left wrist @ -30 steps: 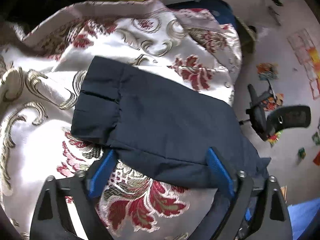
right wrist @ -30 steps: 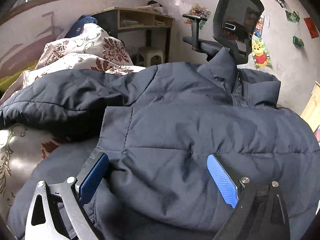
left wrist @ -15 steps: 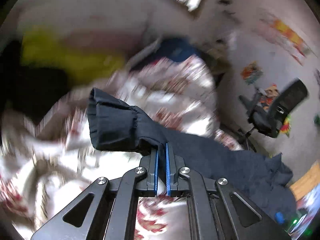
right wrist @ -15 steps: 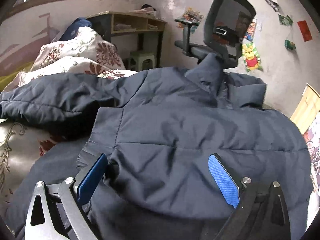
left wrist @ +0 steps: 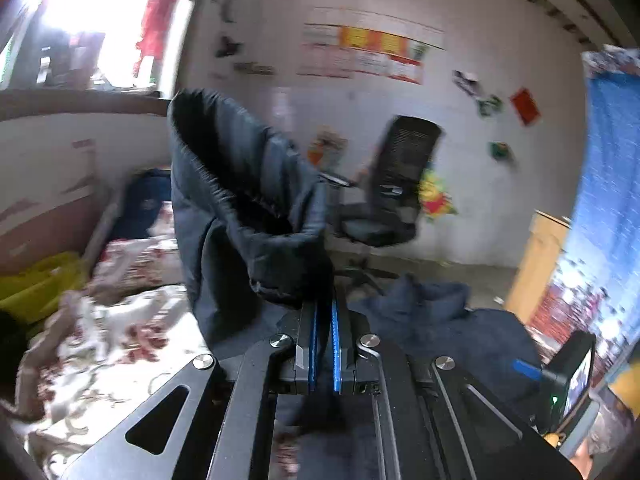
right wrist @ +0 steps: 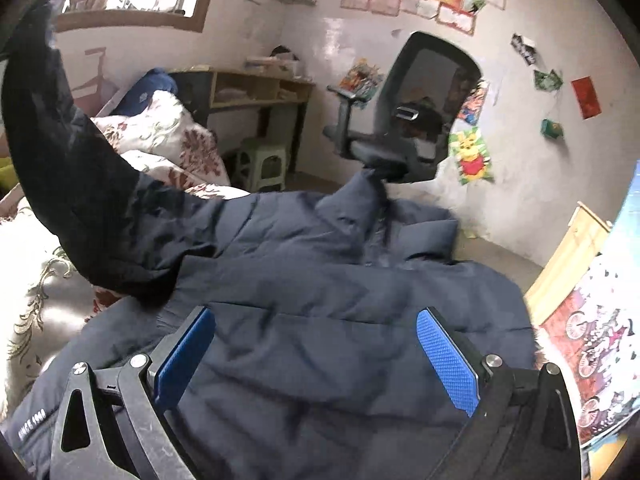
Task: Fold large clothes
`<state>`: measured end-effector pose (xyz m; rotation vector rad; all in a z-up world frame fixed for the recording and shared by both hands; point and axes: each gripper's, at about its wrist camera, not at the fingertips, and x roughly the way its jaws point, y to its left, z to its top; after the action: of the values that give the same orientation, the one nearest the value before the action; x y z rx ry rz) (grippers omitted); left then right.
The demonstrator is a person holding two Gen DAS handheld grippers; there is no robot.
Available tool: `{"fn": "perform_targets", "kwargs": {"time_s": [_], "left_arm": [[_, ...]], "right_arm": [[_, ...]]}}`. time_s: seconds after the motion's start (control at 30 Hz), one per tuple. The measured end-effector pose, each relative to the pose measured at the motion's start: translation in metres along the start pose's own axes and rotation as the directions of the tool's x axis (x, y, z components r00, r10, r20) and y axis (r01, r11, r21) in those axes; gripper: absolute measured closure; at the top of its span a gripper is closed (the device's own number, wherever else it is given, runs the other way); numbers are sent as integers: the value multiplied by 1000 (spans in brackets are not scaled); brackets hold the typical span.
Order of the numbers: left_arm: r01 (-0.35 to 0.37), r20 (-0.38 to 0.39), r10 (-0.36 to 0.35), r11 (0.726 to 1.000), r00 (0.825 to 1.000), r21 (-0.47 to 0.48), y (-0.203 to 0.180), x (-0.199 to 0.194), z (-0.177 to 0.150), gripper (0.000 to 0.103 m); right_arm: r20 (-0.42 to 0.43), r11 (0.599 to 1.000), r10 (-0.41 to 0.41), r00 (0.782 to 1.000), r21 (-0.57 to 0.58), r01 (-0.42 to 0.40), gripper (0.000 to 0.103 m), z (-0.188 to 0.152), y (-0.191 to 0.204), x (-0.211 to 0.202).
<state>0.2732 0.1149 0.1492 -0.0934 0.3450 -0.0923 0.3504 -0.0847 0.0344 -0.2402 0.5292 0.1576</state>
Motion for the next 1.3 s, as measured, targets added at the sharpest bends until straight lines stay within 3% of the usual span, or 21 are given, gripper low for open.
{"fn": "perform_targets", "kwargs": {"time_s": [0.2,0.4,0.6,0.83,0.93,1.03,1.07,1.1,1.13,1.17,1.2,1.23,1.3], "left_arm": [[154,-76,-150,987,986,36,-56,40,-5,99],[265,-193,-237,955,952,136,-112,80,-36,99],[341,-314,-272,920,909,191,-159,116,-75,99],[421,-413,-296,871,861,254,-204,141,-112,100],[438,-450,-304,869,840,229,-201,147,-126,99],[427,-480,-312,892,820,149,-180,152,-134,98],[420,-488,-313,899,814,124,-171,151,-133,96],[407,-496,-310,908,811,98,-162,152,-133,87],[381,-501,-296,922,813,73,-148,152,-131,67],[348,-499,-275,936,822,57,-135,152,-128,55],[303,-484,-249,952,839,37,-121,152,-125,37],[274,-463,-237,962,854,13,-107,151,-120,33],[240,-449,-224,971,865,-23,-87,150,-113,33]], "right_arm": [[-6,996,-64,998,59,64,1,-16,-48,-18],[-62,979,-97,993,173,107,1,-42,-110,-15],[-104,923,6,995,382,35,1,-65,-171,-5],[-67,848,171,983,518,-112,1,-78,-197,6],[-61,821,233,971,547,-163,1,-82,-197,14],[-50,787,313,949,572,-229,1,-84,-189,23],[-42,783,332,942,570,-250,1,-83,-186,25],[-34,782,344,939,564,-266,1,-81,-183,26],[-27,784,356,934,553,-283,1,-78,-179,27],[-18,787,375,927,534,-308,1,-73,-172,28],[-11,789,389,921,521,-327,1,-69,-166,30],[-6,789,398,917,512,-339,1,-66,-163,32],[0,786,423,906,497,-367,1,-57,-150,38]]}}
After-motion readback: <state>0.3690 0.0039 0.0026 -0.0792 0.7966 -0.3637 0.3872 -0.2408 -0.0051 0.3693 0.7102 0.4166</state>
